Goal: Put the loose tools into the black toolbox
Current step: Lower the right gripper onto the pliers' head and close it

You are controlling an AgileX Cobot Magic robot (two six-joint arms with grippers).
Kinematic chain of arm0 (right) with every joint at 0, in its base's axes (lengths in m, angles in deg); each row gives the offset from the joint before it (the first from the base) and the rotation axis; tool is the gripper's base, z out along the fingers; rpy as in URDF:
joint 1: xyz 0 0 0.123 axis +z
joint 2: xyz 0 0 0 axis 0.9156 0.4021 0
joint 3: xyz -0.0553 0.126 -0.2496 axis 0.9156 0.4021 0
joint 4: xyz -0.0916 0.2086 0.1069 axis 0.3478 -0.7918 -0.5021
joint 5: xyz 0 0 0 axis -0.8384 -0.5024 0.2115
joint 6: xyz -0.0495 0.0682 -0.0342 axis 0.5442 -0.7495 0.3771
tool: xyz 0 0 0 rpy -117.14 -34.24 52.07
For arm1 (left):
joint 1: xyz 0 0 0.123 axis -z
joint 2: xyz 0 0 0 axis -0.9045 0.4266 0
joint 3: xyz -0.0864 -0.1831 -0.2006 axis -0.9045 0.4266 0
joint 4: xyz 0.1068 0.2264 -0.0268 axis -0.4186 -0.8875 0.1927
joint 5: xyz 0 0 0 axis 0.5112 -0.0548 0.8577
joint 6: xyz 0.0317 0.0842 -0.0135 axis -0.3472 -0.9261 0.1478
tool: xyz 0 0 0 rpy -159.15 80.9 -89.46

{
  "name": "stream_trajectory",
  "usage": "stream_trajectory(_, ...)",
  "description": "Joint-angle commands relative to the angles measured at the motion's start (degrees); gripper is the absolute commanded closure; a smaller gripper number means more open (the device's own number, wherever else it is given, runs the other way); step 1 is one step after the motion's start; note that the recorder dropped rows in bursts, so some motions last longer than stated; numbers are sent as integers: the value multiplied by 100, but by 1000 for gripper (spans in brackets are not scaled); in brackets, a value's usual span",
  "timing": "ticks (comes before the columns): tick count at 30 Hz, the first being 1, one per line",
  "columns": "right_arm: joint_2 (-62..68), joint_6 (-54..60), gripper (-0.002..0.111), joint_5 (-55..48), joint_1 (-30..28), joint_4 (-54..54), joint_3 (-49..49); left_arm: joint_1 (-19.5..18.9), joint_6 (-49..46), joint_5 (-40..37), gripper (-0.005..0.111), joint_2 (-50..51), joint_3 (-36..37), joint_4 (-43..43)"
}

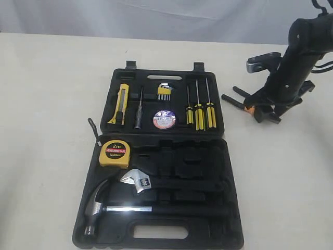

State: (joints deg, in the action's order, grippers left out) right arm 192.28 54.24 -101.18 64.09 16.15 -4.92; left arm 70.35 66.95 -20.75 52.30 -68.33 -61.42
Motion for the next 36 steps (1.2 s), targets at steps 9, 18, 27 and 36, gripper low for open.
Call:
stream_trajectory(9, -34, 251, 109, -443, 80, -308, 31, 33, -2, -18, 107, 23, -30, 47)
stream_trajectory(18, -818, -339, 109, -1282, 456, -370, 31, 33, -2, -18, 107, 23, -30, 47)
stream_trajectory(27, -1845, -2037, 109, -2238, 696, 241, 31, 33, -2, -18, 107, 23, -30, 47)
stream_trajectory(36, -2558, -3021, 109, -2004, 696, 501, 1045, 33, -2, -18, 107, 23, -30, 47)
